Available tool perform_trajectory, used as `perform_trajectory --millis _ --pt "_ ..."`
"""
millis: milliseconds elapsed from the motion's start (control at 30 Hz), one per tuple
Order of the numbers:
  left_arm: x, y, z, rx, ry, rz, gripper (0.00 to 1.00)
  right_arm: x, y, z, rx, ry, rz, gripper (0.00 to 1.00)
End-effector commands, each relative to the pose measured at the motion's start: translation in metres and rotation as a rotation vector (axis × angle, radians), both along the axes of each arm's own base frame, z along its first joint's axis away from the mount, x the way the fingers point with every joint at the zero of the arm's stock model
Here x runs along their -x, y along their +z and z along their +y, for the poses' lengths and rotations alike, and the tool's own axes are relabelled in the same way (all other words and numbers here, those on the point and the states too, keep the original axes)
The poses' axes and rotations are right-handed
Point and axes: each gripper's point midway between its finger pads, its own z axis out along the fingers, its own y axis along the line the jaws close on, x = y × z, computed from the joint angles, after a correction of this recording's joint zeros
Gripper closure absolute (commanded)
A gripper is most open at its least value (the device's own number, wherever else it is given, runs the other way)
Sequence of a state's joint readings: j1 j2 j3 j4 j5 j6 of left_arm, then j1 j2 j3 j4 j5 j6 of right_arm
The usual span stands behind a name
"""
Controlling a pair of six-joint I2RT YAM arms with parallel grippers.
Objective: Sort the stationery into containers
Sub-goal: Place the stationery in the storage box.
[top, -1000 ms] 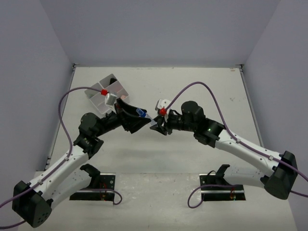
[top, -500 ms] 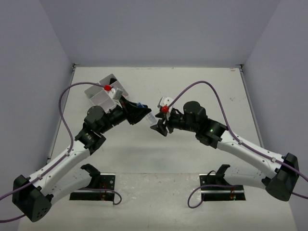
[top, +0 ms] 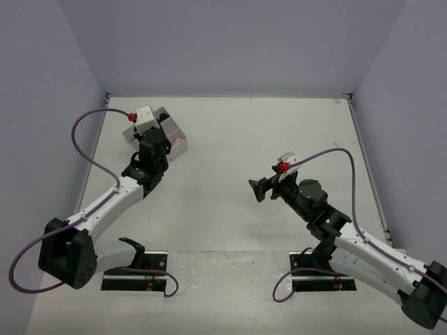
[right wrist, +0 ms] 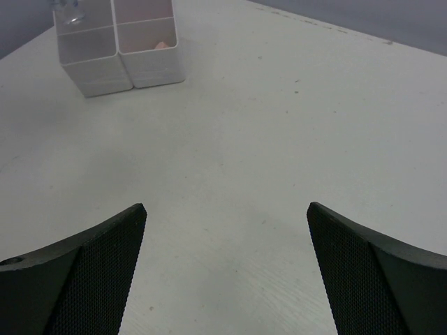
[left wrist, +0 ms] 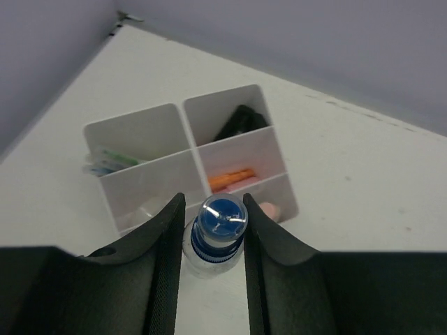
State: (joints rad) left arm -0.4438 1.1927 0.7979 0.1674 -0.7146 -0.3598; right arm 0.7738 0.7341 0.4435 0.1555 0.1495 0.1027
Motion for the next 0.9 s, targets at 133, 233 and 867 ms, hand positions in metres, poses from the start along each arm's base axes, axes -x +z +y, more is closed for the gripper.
perform_trajectory --millis 133,233,867 --pt "-0.011 0.005 0.052 -0.019 0.252 -0.068 1.00 -0.009 0.031 -0.011 -0.145 -0.097 -0.078 0.01" --pt "-0.015 -0.010 0.052 -0.014 0.258 -0.057 1.00 -0.005 0.030 -0.008 -0.148 -0.071 -0.074 0.01" --pt "-0.020 -0.073 0.056 0.025 0.275 -0.003 0.96 -0.001 0.027 -0.001 -0.138 -0.025 -0.078 0.01"
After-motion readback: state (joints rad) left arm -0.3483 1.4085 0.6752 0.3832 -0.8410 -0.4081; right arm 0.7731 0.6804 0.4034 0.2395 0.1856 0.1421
